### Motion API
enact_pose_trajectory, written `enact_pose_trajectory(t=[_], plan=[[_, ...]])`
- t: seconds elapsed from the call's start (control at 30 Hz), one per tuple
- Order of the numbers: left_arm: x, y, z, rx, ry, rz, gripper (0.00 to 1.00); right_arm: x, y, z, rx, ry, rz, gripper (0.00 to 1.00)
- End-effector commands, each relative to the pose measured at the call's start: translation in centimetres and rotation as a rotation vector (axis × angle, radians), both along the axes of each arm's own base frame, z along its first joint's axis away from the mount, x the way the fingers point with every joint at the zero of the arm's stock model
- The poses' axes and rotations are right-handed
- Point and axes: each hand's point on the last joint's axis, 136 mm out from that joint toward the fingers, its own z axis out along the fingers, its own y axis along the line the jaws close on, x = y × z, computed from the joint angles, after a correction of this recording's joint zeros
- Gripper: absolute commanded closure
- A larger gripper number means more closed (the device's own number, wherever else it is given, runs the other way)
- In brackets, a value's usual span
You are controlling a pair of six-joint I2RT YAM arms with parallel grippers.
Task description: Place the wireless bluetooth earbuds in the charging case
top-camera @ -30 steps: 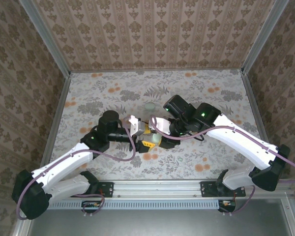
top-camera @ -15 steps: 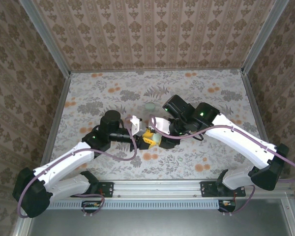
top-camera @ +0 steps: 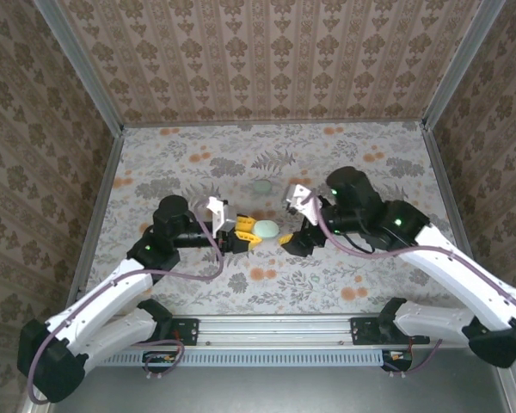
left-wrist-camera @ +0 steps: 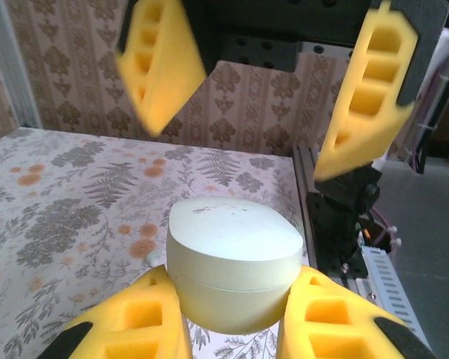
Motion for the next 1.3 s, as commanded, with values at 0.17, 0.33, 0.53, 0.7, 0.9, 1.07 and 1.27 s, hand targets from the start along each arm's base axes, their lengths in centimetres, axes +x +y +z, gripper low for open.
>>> enact_pose_trajectory(t=[0.17, 0.33, 0.53, 0.7, 0.9, 1.07, 1.27], plan=[[0.3, 1.5, 3.1, -0.112, 0.084, 0.0, 0.89, 1.0, 2.2, 3.2, 0.238, -0.03, -0.006, 0.15], [0.5, 1.3, 3.7, -0.125, 0.104, -0.01, 0.89, 1.2, 3.7, 3.2, 0.267, -0.016, 0.053, 0.15], [0.6, 1.3, 3.7, -0.129, 0.114, -0.002, 0.89, 1.7, 4.5, 2.9, 0.244, -0.022, 0.076, 0.16], [0.7, 1.3, 3.8, -0.131, 0.11, 0.003, 0.89, 2.0, 4.6, 2.4, 0.216, -0.027, 0.08, 0.17], [0.6, 1.3, 3.6, -0.125, 0.11, -0.003, 0.9, 4.2, 3.8, 2.5, 0.22, -0.006, -0.014, 0.19], [0.6, 1.3, 3.2, -0.119, 0.111, -0.006, 0.92, 6.2, 3.0, 3.0, 0.233, 0.027, -0.083, 0.2], [0.8, 1.3, 2.8, -0.114, 0.115, 0.002, 0.92, 7.6, 2.8, 3.1, 0.235, 0.049, -0.117, 0.2]])
